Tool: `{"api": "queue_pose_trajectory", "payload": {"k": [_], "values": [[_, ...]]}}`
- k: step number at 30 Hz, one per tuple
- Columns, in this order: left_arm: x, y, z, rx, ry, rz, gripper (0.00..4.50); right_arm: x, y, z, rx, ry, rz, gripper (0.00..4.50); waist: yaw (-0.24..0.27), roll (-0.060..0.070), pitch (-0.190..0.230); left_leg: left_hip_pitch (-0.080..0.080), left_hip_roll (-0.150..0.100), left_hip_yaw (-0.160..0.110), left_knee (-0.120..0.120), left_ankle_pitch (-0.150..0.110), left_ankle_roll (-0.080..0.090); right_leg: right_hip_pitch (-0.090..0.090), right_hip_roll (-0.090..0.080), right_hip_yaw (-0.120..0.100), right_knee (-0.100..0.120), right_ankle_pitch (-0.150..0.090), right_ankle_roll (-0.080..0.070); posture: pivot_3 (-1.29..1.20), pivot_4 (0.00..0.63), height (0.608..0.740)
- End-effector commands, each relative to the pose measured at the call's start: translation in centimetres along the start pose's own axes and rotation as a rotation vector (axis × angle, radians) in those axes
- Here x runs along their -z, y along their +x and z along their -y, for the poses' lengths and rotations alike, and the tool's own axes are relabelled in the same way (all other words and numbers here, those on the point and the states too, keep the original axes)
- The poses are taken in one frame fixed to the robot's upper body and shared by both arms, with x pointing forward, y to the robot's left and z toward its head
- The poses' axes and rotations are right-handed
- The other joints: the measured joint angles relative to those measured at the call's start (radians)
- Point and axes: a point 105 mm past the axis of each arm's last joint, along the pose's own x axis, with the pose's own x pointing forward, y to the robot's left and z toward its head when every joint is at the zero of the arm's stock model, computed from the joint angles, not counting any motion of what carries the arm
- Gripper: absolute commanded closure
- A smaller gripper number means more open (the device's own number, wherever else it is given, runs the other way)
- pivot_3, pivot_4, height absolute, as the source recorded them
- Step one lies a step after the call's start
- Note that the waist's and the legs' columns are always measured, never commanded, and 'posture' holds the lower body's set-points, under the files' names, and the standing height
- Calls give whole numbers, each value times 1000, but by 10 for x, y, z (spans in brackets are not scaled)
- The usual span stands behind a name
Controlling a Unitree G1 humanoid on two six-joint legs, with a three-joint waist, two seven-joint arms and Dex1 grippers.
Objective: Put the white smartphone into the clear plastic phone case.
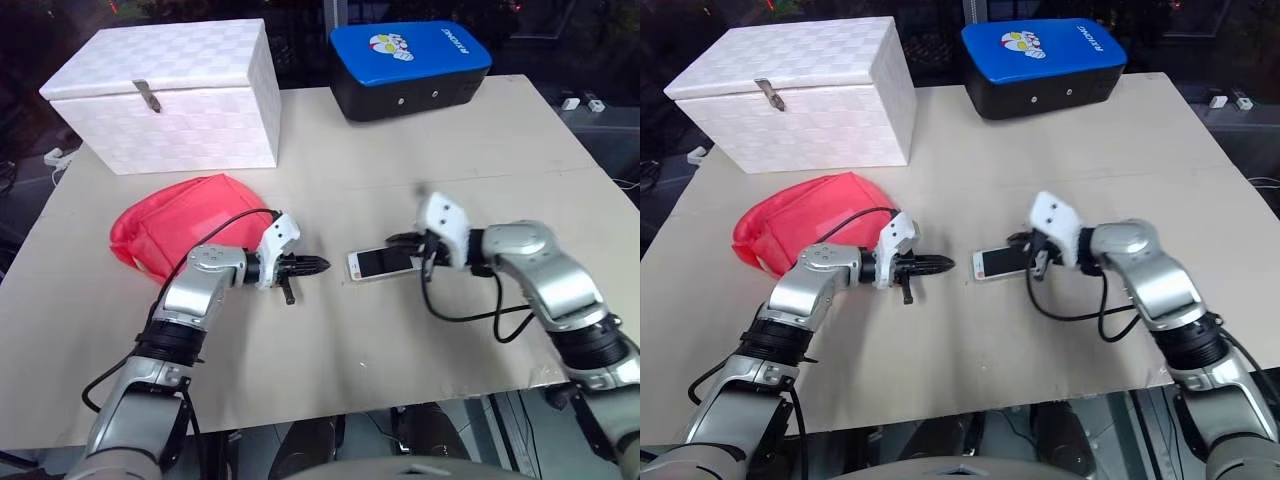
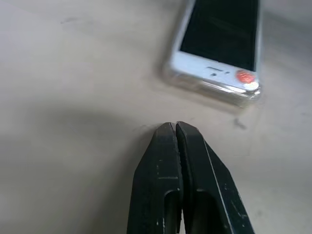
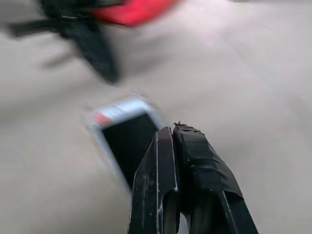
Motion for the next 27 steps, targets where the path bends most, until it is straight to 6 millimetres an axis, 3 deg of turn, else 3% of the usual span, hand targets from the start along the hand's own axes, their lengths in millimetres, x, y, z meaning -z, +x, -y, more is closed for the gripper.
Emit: {"api": "queue_pose_trajectory", "payload": {"k": [1,5,8,12,14,18,21,24,27], "values": [[-8,-6,0,-24,16,35,4407,4,15,-2,-30,-42,-30,4500,2,0,0,0,0,0,0,0,0,0,0,0,0,0,0,0,150,740],[-7,-6,7,-24,13,39,4407,27,36,-5,-87,-59,-132,4500,-1,0,0,0,0,0,0,0,0,0,0,0,0,0,0,0,150,740],[-6,-4,12,-20,12,41,4407,45,40,-10,-142,-91,-215,4500,-3,0,0,1,0,1,0,0,0,0,0,1,1,0,0,0,150,740],[-5,0,16,-15,9,36,4407,46,41,-10,-157,-121,-210,4500,2,-1,-1,2,0,0,0,0,0,0,0,0,0,0,0,0,150,740],[-6,5,17,-13,10,33,4407,36,40,-3,-110,-125,-165,4500,3,-1,-1,2,0,0,0,0,0,1,0,0,0,0,0,0,150,740],[-12,18,25,6,15,45,4407,-4,18,13,-12,-64,15,4500,6,-1,-1,0,0,0,0,0,0,0,0,0,1,0,0,0,150,740],[-15,26,30,20,16,52,4407,-20,-7,17,37,-56,64,4500,6,-1,-1,-1,0,0,0,0,0,-1,0,0,0,0,0,0,150,740],[-15,31,30,16,25,43,4407,-19,-29,22,108,-56,45,4500,7,-1,-1,-1,-1,-1,0,0,0,-1,0,-1,0,0,0,0,150,740],[-14,34,30,15,31,35,4407,7,-55,37,255,-67,-73,4500,18,-1,-1,-1,-1,-1,0,0,0,0,0,-1,0,0,0,0,150,740]]}}
